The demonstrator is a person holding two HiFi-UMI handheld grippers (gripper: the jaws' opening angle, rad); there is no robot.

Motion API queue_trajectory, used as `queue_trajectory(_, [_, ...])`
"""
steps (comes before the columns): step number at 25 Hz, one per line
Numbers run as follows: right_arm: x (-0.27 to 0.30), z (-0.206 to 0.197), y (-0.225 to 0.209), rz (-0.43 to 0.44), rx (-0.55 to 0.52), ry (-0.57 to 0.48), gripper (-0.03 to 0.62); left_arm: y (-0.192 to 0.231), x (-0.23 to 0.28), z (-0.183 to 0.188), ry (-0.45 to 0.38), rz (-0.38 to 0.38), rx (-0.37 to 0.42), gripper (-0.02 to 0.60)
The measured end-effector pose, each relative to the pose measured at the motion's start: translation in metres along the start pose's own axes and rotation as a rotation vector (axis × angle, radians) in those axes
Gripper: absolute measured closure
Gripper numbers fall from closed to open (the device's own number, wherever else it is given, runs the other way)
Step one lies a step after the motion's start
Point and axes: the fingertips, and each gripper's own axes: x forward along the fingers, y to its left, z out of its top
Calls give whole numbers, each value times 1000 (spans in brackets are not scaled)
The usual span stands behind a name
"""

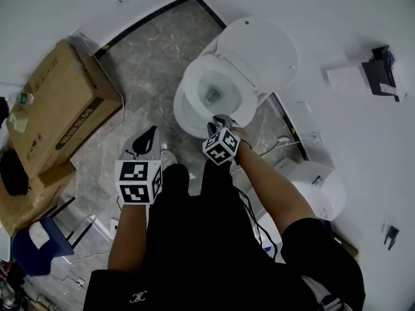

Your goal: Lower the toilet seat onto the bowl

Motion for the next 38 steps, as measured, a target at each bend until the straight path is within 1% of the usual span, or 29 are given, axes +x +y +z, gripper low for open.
queue_trajectory(12, [65,-25,65,87,-74,102,459,14,45,-54,77,-60,-6,574])
queue_trajectory(16, [90,-34,83,102,-80,129,454,27,59,-73,93,-64,-26,574])
queue_trajectory(20, [116,-45,100,135,-46,157,458,40,73,-94,116,-64,-53,574])
queue_trajectory(21, [121,-48,105,145,-30,165,493,43,75,-99,124,-64,-55,574])
queue_trajectory(22, [127,-51,109,146,-19,172,503,45,77,-105,133,-65,-56,575])
queue_trajectory(24, [140,-57,116,137,-2,189,508,50,79,-115,150,-66,-57,574])
queue_trajectory(27, [158,-64,124,147,29,218,517,58,82,-127,165,-69,-67,574])
queue_trajectory(33, [188,-76,133,160,20,255,522,74,90,-153,204,-69,-63,574])
queue_trajectory(38, [207,-85,137,158,34,288,525,85,94,-166,220,-64,-69,574])
